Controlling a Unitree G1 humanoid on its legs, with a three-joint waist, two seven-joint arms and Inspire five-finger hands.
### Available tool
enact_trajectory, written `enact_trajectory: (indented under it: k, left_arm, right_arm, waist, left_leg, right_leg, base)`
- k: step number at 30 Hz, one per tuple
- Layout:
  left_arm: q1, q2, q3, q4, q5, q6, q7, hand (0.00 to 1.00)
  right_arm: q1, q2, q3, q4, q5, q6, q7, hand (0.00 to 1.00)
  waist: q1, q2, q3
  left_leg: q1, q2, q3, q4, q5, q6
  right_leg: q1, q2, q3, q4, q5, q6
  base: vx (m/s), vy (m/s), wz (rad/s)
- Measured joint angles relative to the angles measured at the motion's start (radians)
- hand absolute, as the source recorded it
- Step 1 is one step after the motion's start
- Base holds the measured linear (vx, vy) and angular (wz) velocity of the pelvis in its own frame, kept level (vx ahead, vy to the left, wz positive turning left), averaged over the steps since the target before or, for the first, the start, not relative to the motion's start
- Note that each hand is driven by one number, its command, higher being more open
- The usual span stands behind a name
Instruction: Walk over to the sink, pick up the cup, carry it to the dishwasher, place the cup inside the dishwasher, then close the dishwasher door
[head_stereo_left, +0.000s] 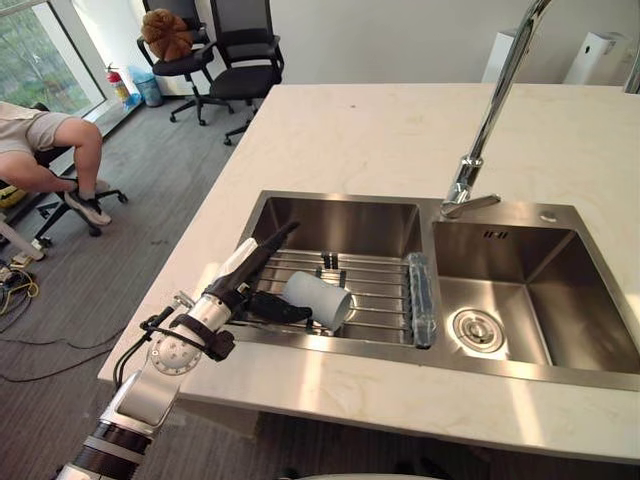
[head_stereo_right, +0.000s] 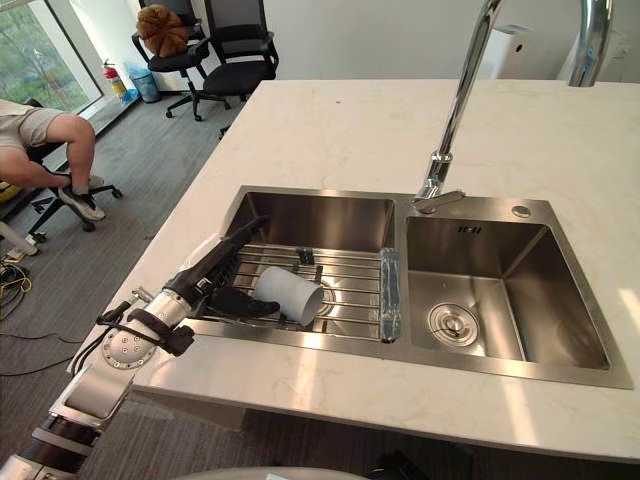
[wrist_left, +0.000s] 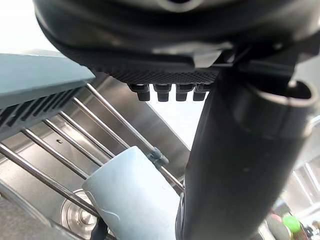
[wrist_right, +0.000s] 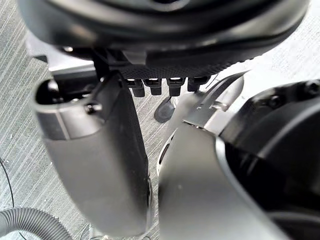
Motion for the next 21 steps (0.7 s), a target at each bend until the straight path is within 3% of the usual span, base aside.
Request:
enact_trajectory:
  k: [5, 9, 17, 21]
  left_arm:
    - [-0.001, 0.031, -0.001, -0.003, 0.003, -0.017, -0.064, 1.0]
    - [-0.009, 0.063, -0.012, -0.034, 0.095, -0.052, -0.073, 1.0]
    - [-0.028, 0.089, -0.027, -0.031, 0.279, -0.056, 0.067, 1.0]
    - [-0.028, 0.089, -0.031, -0.019, 0.32, -0.082, 0.086, 1.0]
  right_arm:
    - [-0.005, -0.003, -0.02, 0.006, 0.0, 0.0, 0.003, 1.0]
    - [-0.013, -0.01, -0.021, 0.02, 0.0, -0.001, 0.009, 1.0]
    - [-0.016, -0.014, -0.02, 0.023, 0.002, 0.002, 0.009, 1.0]
    - [-0.017, -0.015, -0.021, 0.024, 0.003, 0.004, 0.007, 1.0]
  waist:
    - [0.0, 0.007, 0.0]
    - [-0.001, 0.008, 0.0]
    - [-0.002, 0.01, 0.001]
    - [-0.004, 0.012, 0.001]
  left_leg:
    - [-0.002, -0.001, -0.003, -0.004, 0.0, 0.0]
    - [-0.006, -0.005, -0.006, -0.006, 0.001, 0.001]
    - [-0.005, -0.005, -0.005, -0.006, 0.001, 0.001]
    - [-0.005, -0.005, -0.004, -0.006, 0.001, 0.001]
  right_leg:
    - [-0.003, 0.0, -0.003, 0.0, -0.001, 0.001]
    - [-0.005, -0.004, -0.006, 0.002, -0.002, 0.002]
    - [-0.006, -0.004, -0.006, 0.0, -0.001, 0.002]
    - [-0.006, -0.004, -0.004, -0.001, -0.001, 0.002]
  base:
    - [0.0, 0.0, 0.0]
    - [-0.01, -0.001, 0.02]
    - [0.0, 0.0, 0.0]
    - [0.0, 0.0, 0.0]
